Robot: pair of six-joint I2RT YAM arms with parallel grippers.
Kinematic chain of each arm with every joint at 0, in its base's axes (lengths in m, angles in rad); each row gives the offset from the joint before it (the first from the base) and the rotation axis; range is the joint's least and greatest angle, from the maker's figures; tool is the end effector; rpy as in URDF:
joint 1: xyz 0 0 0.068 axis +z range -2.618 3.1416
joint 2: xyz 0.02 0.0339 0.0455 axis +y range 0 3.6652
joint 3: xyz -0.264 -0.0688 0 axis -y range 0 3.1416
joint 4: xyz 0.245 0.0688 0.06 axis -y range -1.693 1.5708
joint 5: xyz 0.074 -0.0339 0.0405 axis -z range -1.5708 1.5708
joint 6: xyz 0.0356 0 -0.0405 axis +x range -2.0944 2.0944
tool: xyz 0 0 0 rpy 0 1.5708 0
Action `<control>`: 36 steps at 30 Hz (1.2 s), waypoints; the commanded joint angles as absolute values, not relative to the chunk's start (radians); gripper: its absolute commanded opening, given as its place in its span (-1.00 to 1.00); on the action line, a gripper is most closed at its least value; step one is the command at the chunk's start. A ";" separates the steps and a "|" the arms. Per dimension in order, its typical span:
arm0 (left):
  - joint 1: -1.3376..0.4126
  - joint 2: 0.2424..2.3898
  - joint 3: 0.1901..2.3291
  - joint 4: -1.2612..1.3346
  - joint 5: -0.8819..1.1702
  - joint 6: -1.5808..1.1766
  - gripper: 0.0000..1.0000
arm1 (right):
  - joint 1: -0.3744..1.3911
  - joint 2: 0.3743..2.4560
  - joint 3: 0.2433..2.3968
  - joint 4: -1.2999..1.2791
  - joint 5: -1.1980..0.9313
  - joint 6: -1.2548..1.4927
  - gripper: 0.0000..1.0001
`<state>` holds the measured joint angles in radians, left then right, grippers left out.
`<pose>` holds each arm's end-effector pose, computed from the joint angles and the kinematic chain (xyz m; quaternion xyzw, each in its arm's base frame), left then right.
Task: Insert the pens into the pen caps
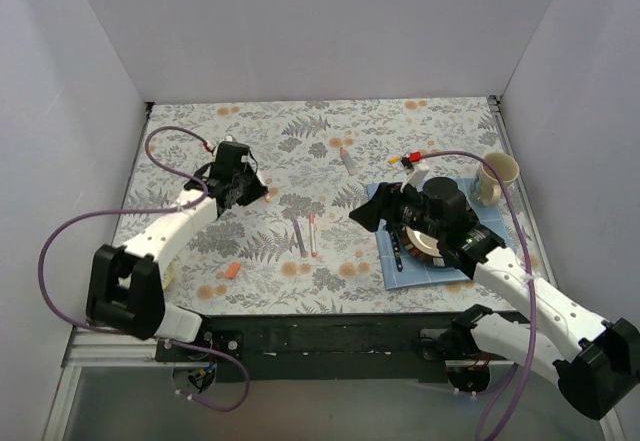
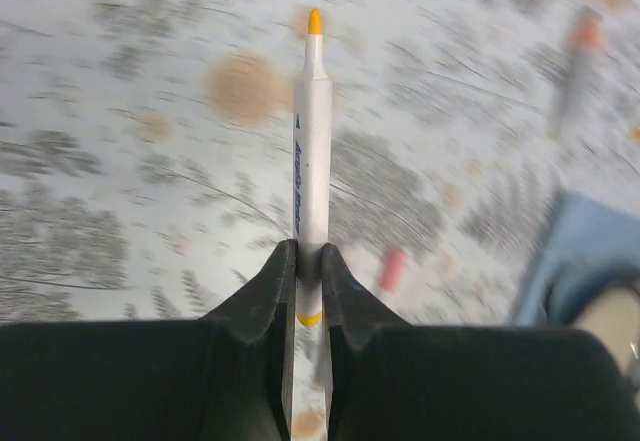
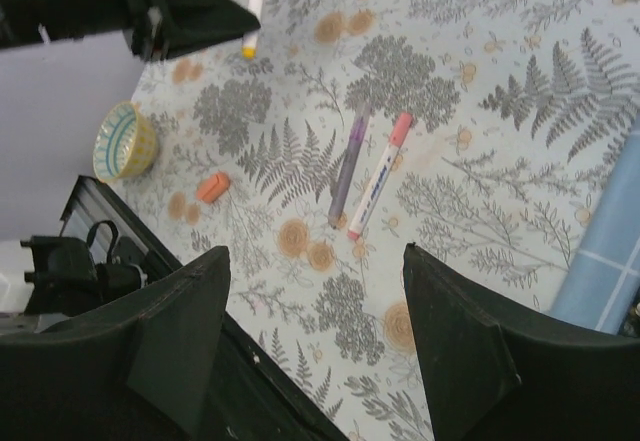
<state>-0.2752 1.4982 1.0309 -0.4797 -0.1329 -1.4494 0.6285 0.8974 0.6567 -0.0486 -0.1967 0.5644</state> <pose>0.3000 -0.0798 0.2313 -0.5430 0.7793 -0.1914 0.2472 0.1674 0.1303 0.2887 -0.0842 0.7955 0.3993 0.4480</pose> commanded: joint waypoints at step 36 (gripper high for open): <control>-0.601 1.118 0.670 0.360 0.678 -1.515 -0.46 | 0.704 1.158 0.767 0.610 -0.362 0.776 -0.97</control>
